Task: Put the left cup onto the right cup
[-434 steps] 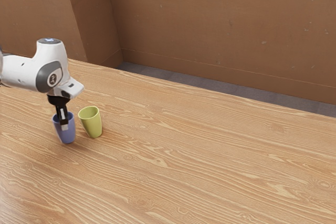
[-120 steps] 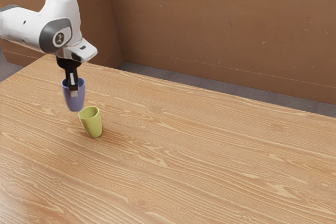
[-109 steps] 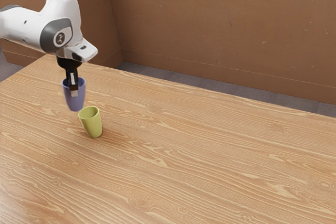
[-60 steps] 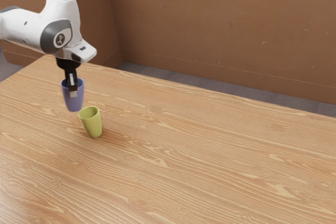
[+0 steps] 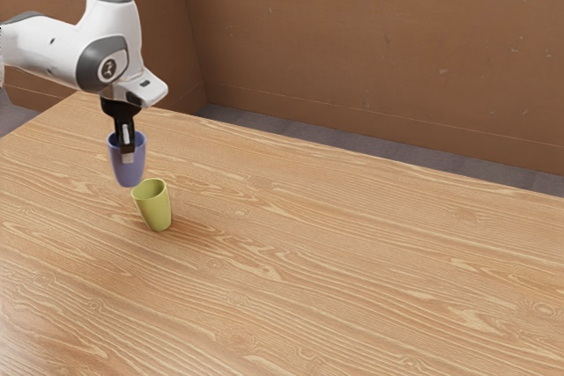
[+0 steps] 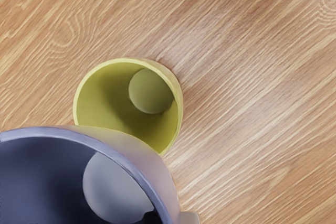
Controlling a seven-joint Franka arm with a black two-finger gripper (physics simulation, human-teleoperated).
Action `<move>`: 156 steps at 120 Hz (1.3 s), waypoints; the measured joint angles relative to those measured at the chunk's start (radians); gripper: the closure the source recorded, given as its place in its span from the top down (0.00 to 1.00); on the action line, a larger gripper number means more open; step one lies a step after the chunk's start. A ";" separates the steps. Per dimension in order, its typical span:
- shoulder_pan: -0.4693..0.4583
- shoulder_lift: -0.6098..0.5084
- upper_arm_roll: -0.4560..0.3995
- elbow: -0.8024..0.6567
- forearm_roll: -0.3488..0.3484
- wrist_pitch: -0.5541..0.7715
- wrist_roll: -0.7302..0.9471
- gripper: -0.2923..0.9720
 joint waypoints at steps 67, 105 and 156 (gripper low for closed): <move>-0.009 0.040 -0.001 0.001 -0.018 0.088 0.018 0.15; -0.022 0.047 -0.001 0.001 -0.020 0.110 0.020 0.15; -0.018 0.075 -0.001 -0.008 -0.035 0.116 0.019 0.15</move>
